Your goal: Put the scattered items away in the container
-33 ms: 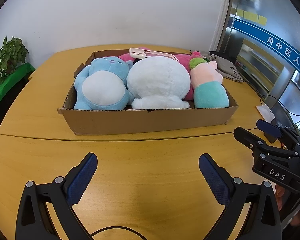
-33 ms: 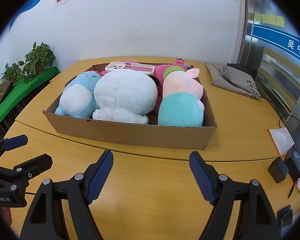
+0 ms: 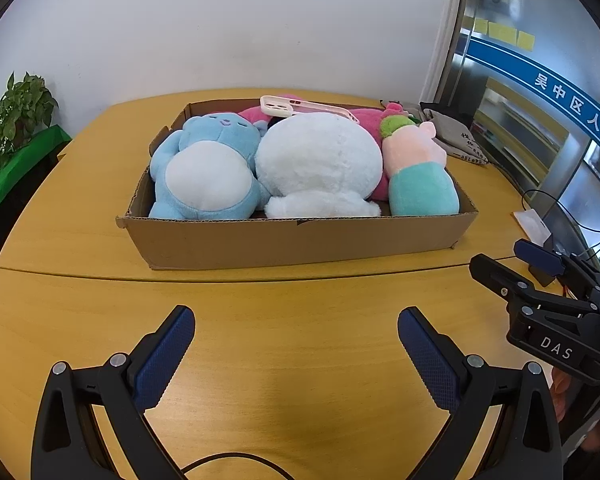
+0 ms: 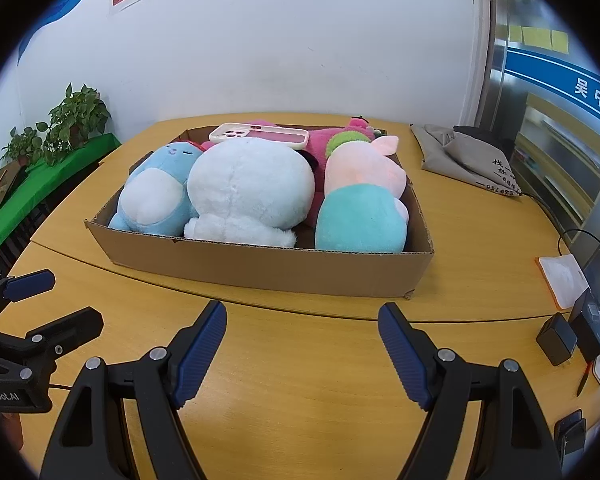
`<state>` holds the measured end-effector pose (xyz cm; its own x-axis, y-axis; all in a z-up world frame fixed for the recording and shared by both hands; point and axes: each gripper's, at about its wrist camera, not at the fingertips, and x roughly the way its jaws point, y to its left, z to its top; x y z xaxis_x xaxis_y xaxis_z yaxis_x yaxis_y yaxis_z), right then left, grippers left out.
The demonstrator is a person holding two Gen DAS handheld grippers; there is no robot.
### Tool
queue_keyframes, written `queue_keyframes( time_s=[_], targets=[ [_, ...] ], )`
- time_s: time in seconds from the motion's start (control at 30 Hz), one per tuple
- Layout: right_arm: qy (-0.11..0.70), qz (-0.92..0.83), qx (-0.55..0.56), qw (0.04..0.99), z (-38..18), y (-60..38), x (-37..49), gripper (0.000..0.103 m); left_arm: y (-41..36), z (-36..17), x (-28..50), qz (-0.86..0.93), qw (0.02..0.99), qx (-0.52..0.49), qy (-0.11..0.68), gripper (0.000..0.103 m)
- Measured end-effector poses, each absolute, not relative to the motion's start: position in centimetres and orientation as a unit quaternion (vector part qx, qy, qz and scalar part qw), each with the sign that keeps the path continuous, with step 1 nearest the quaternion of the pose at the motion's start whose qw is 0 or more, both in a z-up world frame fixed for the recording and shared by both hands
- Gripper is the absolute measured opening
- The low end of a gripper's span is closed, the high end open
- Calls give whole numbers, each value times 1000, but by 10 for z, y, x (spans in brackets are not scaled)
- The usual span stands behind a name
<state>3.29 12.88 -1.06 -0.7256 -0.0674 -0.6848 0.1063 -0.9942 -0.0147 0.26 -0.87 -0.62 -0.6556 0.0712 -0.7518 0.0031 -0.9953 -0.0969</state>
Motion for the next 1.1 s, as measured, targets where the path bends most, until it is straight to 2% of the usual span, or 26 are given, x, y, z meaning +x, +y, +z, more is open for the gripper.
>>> queue_keyframes(
  time_s=[0.17,0.4,0.6,0.77,1.0,1.07,1.1],
  targets=[
    [26,-929,364,56,-19,132,45,78,-42,-30,13,903,10,-427,-38,103],
    [19,-916,392,80,-66,193,56,78,-89,-64,26,895,-3,-445,-29,103],
    [81,-892,436,93,-121,236,61,78,-157,-109,36,873,-11,-485,-44,103],
    [83,-884,446,113,-147,249,59,78,-182,-129,37,876,4,-483,-6,103],
    [73,-889,432,131,-155,257,56,88,-208,-136,36,891,46,-452,18,103],
    [79,-884,436,149,-155,257,55,94,-220,-138,32,892,47,-449,16,103],
    [83,-882,437,157,-156,257,55,103,-225,-139,30,892,46,-450,14,103]
  ],
)
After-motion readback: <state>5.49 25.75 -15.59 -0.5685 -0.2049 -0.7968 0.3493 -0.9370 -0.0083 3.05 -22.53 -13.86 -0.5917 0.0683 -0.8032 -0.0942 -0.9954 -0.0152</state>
